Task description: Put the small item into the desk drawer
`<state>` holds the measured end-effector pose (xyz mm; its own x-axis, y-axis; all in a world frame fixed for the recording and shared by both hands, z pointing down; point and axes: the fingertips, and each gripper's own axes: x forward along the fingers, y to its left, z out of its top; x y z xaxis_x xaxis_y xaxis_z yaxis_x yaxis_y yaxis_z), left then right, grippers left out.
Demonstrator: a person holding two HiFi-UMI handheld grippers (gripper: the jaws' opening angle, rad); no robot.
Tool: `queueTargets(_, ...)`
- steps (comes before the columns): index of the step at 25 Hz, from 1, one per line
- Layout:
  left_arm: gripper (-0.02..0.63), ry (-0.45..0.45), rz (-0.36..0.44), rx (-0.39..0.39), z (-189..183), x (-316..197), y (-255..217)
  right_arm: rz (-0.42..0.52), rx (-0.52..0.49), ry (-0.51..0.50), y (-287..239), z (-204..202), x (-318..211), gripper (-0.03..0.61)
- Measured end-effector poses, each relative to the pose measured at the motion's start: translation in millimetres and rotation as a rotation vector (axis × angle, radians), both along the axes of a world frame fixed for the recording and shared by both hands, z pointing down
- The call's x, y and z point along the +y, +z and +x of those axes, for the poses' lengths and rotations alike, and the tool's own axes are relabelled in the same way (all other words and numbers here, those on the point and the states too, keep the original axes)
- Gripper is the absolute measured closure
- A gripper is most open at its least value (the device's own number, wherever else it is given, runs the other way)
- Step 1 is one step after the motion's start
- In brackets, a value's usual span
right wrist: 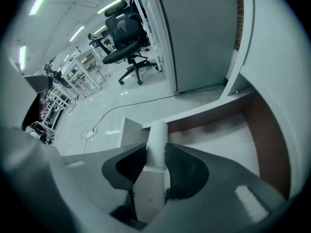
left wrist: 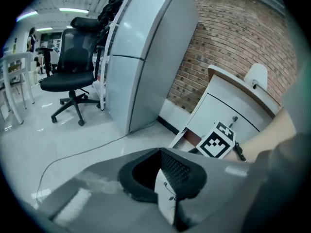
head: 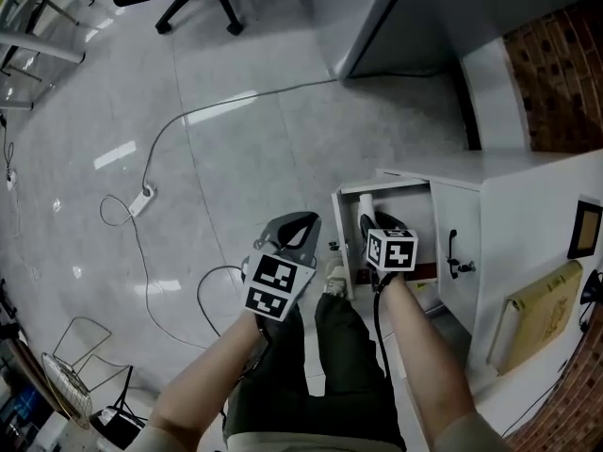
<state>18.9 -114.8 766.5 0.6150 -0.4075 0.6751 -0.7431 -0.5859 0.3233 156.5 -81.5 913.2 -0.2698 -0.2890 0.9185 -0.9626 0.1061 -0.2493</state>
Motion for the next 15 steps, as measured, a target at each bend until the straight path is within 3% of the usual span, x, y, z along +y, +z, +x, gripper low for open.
queueTargets(8,0.611,-0.004,-0.012,-0.019,-1.8,7.3,43.2,-0.018,-0.023,0.049,51.5,2.3,-3.3,0.436)
queueTargets(15,0.611,0.004,0.01,-0.017,-8.8,8.2,15.2,0.034,-0.046,0.094,-0.6,3.2,-2.4,0.511)
